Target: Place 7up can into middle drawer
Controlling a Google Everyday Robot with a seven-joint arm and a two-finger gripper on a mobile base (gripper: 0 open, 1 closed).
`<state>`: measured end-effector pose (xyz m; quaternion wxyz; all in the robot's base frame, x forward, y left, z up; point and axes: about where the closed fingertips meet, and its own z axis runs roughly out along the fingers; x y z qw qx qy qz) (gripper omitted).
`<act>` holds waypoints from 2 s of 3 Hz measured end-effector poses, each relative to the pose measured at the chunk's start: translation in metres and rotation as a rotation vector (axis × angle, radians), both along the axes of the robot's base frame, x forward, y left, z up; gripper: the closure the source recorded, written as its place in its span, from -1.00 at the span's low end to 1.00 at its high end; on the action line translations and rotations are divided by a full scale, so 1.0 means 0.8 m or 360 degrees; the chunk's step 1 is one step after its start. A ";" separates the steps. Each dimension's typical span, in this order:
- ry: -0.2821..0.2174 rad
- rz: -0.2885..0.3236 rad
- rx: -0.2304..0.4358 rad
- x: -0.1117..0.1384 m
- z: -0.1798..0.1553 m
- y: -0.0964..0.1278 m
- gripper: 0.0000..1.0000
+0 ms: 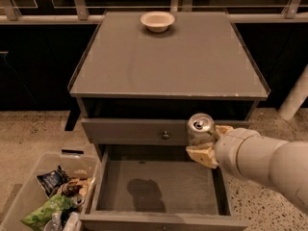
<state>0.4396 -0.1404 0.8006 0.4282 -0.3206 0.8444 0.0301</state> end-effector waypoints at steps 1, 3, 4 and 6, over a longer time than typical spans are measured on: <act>0.0014 -0.0060 -0.0035 -0.027 -0.041 -0.038 1.00; 0.0056 -0.0294 -0.0059 -0.086 -0.168 -0.092 1.00; 0.0038 -0.0276 -0.0059 -0.077 -0.218 -0.090 1.00; 0.0027 -0.0125 0.0138 -0.034 -0.304 -0.049 1.00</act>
Offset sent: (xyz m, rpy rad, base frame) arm -0.0876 -0.0891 -0.1597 -0.0427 0.0059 -0.2521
